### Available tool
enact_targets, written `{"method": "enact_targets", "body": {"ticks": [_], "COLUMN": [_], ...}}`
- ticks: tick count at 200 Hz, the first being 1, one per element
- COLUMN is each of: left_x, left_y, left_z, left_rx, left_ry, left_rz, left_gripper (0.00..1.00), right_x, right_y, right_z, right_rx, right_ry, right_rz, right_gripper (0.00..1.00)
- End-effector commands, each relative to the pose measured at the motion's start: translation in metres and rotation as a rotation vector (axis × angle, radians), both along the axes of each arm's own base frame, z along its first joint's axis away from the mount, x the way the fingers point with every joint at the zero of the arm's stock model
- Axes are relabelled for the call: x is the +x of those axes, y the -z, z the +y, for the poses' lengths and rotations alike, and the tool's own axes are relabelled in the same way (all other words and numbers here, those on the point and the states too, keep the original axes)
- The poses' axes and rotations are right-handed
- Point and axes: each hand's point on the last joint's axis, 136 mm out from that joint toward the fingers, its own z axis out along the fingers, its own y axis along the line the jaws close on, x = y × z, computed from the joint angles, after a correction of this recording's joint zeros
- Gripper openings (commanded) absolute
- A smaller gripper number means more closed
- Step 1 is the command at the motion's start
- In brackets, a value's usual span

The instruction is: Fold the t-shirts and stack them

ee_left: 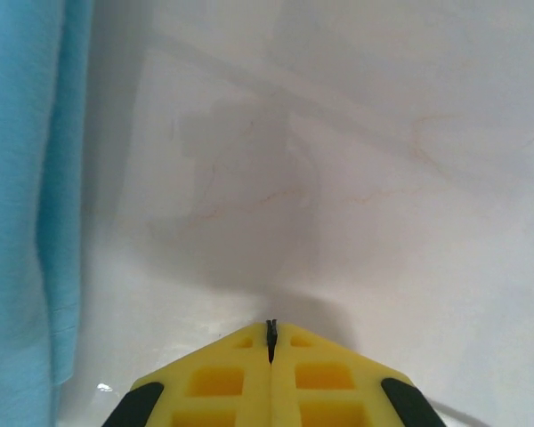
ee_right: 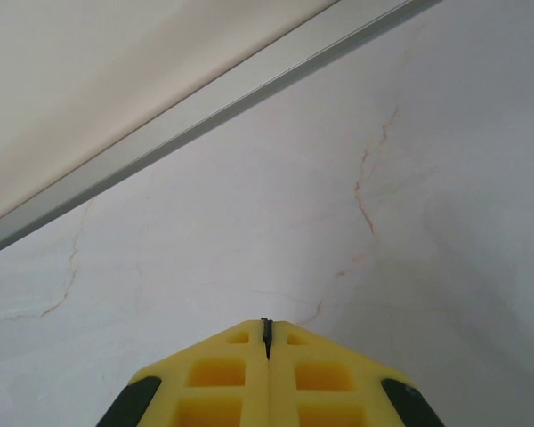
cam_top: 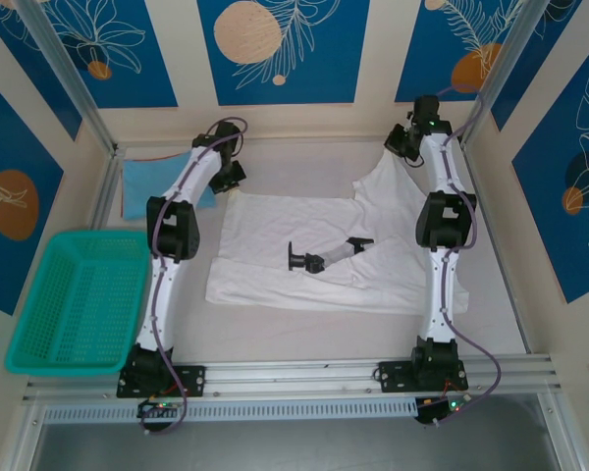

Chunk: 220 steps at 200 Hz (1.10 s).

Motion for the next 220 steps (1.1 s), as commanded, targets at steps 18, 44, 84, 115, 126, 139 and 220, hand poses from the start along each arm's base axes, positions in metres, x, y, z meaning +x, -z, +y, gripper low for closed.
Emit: {"method": "enact_targets", "body": {"ticks": [18,44,84,115,126,139,220], "left_x": [0.001,-0.004,-0.025,-0.043,-0.049,-0.055,-0.093], "left_y": [-0.069,-0.081,-0.084,-0.077,-0.076,-0.078,-0.085], "left_z": [-0.006,-0.011,-0.012,-0.004,0.000,0.003,0.015], "left_rx": [0.026,0.017,0.043,0.093,0.110,0.121,0.149], "left_ry": [0.080,0.117,0.171,0.212,0.222,0.225,0.308], "left_rz": [-0.138,-0.154,-0.141,-0.122,-0.114,-0.109,-0.102], "left_gripper": [0.00,0.00,0.00,0.00,0.00,0.00,0.00], "right_x": [-0.028,-0.049,-0.092,-0.135,-0.151,-0.170,-0.284], "right_y": [-0.055,-0.067,-0.083,-0.086,-0.089,-0.093,-0.079], "right_z": [-0.002,-0.001,0.006,0.013,0.016,0.018,0.007], "right_rx": [-0.017,-0.012,0.012,0.046,0.065,0.083,0.147], "right_ry": [0.009,0.005,-0.024,-0.048,-0.068,-0.079,-0.056], "right_rz": [-0.017,-0.001,0.016,0.026,0.017,0.009,0.049], "right_gripper": [0.00,0.00,0.00,0.00,0.00,0.00,0.00]}}
